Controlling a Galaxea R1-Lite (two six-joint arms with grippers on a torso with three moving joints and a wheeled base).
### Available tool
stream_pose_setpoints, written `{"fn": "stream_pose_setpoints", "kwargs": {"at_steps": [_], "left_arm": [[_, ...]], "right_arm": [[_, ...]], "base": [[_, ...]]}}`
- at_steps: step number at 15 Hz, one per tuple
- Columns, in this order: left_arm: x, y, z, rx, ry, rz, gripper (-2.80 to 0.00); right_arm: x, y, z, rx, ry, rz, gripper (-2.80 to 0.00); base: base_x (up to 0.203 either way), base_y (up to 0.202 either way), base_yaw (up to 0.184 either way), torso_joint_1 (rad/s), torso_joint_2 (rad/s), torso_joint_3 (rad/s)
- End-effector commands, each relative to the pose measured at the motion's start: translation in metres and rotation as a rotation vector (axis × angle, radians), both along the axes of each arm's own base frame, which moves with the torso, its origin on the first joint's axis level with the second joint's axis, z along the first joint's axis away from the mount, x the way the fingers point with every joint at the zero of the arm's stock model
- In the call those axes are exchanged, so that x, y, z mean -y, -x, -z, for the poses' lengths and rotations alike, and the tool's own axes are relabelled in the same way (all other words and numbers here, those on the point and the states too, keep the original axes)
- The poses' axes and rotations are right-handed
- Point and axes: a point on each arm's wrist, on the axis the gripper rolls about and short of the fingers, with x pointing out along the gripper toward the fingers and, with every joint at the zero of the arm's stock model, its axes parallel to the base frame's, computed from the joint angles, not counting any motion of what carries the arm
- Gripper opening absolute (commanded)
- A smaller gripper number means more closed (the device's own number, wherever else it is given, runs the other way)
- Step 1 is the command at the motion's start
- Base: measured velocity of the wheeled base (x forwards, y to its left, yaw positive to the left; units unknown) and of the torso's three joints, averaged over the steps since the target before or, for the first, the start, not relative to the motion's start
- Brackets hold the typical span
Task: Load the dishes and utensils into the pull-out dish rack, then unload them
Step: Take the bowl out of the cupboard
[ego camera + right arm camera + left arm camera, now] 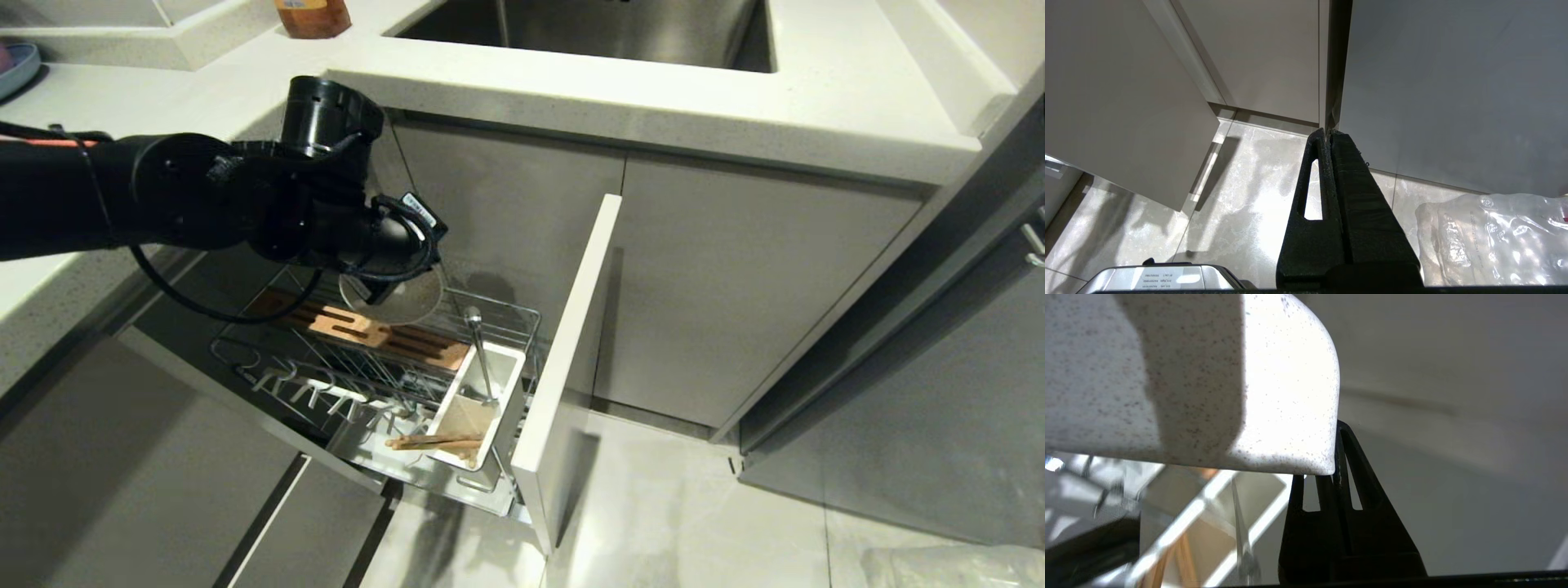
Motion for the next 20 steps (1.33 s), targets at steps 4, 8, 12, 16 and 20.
{"fn": "stream_pose_setpoints", "kwargs": {"at_steps": [4, 8, 12, 16, 20], "left_arm": [[-0.009, 0.051, -0.038, 0.049, -0.027, 0.057, -2.80], [-0.032, 0.102, -0.070, 0.125, -0.138, 0.120, -2.80], [-0.055, 0.152, -0.094, 0.208, -0.268, 0.199, -2.80], [-0.084, 0.184, -0.120, 0.284, -0.375, 0.159, -2.80], [-0.112, 0.208, -0.138, 0.303, -0.533, 0.085, -2.80]], "right_arm": [[0.000, 0.000, 0.001, -0.003, 0.000, 0.001, -2.80], [0.000, 0.000, 0.001, -0.003, 0.000, 0.000, -2.80], [0.000, 0.000, 0.001, -0.002, 0.000, 0.001, -2.80], [0.000, 0.000, 0.001, -0.003, 0.000, 0.000, -2.80], [0.000, 0.000, 0.001, -0.003, 0.000, 0.000, -2.80]], "base": [[0.000, 0.000, 0.000, 0.000, 0.00, 0.000], [0.000, 0.000, 0.000, 0.000, 0.00, 0.000], [0.000, 0.000, 0.000, 0.000, 0.00, 0.000], [0.000, 0.000, 0.000, 0.000, 0.00, 0.000], [0.000, 0.000, 0.000, 0.000, 0.00, 0.000]]}}
